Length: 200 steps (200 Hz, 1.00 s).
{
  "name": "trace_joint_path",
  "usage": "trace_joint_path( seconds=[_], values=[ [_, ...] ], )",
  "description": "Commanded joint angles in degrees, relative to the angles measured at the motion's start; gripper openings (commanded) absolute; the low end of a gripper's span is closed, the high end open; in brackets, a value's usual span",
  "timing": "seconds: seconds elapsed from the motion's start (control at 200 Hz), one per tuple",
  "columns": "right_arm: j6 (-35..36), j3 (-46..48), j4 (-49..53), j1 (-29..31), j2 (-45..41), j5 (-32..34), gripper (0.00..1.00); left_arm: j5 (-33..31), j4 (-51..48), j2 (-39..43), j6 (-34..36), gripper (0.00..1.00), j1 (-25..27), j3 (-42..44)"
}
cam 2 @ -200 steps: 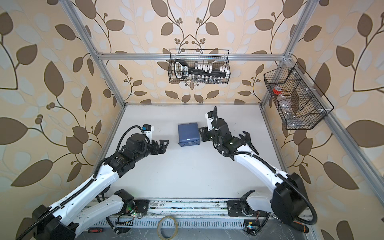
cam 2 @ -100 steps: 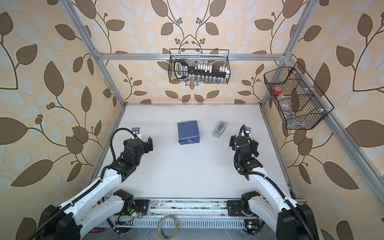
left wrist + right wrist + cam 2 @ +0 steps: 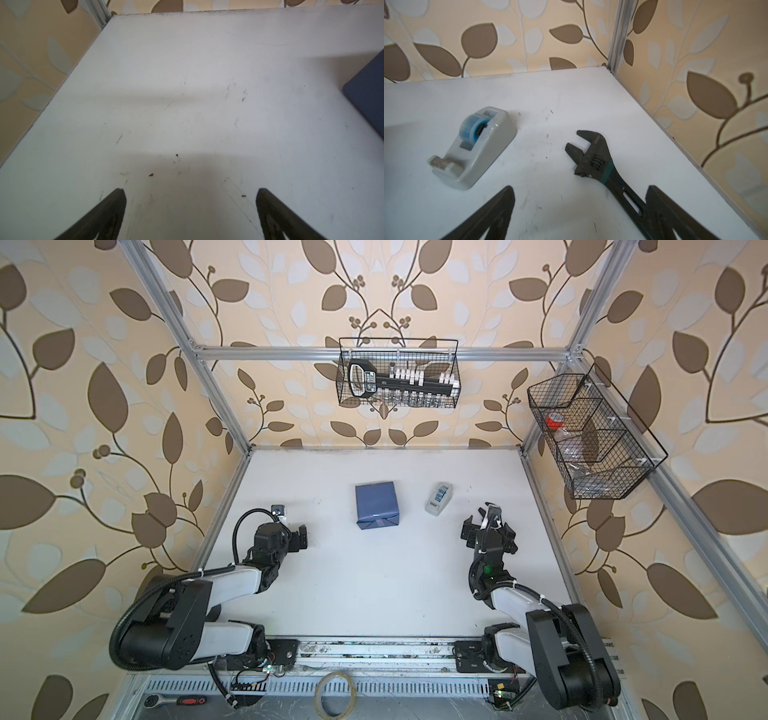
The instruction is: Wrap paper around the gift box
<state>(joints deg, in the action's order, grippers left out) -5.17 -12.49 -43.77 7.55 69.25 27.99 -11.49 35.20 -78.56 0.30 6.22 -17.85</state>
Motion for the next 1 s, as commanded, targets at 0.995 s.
trace_joint_path(
  seconds=[0.995],
  values=[
    [3.5,4.4,-18.9,-2.2,7.8,-6.7,1.00,10.3,6.0,-7.3,0.0,0.99,-5.2,-4.8]
  ],
)
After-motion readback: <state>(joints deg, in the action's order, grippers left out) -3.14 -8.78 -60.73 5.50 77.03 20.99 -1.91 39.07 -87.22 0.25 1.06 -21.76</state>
